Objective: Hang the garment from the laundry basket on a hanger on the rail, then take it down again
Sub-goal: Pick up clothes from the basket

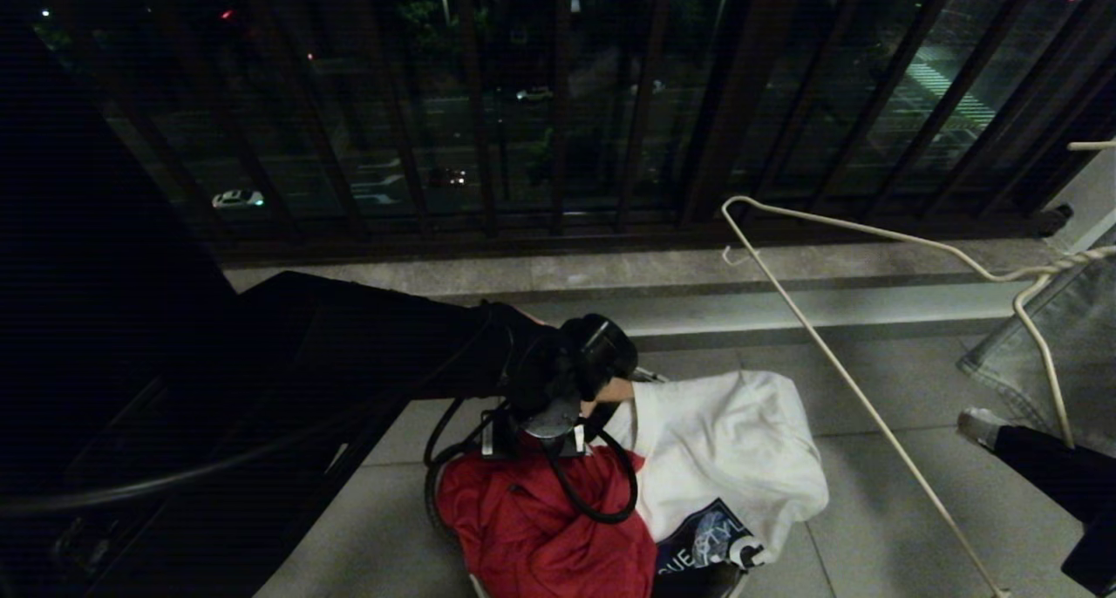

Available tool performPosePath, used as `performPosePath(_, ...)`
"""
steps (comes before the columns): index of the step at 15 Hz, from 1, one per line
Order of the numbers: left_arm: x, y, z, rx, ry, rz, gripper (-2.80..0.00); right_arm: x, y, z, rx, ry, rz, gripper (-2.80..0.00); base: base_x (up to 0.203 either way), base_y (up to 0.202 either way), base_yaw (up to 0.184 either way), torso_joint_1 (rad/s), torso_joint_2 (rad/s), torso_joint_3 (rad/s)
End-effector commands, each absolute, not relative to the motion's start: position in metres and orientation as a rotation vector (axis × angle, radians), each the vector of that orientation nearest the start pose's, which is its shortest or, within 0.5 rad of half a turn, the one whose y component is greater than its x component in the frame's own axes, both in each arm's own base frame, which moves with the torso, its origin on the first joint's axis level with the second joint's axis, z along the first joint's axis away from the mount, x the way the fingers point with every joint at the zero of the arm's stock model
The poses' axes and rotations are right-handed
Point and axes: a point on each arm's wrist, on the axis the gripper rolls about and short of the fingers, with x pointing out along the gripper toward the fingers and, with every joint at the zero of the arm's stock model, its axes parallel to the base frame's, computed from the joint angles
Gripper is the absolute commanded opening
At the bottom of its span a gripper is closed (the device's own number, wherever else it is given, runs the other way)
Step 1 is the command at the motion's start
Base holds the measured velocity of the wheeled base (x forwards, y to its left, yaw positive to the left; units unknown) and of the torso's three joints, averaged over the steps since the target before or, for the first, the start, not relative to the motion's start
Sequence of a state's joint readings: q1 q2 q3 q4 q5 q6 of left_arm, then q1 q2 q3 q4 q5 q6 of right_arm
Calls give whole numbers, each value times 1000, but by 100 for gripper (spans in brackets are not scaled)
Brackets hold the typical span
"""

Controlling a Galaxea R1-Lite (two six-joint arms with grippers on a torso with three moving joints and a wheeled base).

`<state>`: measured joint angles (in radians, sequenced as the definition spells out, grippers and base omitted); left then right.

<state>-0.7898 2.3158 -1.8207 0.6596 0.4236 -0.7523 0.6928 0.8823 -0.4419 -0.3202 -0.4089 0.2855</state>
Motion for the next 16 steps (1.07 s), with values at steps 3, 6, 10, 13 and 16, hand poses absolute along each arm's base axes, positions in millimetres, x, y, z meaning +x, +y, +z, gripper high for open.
performPosePath(3,307,-289,108,10,984,115,0,82,57,214,223,140,265,-280,0,0,0,0,0,0)
performPosePath(6,292,-274,113,38,986,150,0,82,57,214,223,140,265,-280,0,0,0,0,0,0)
performPosePath(10,279,-261,112,48,993,156,0,82,57,213,223,142,265,-280,0,0,0,0,0,0)
performPosePath(13,268,-254,106,63,1018,151,0,82,57,213,223,142,265,-280,0,0,0,0,0,0)
performPosePath(16,257,-249,91,98,1060,149,0,83,57,214,224,141,265,-280,0,0,0,0,0,0)
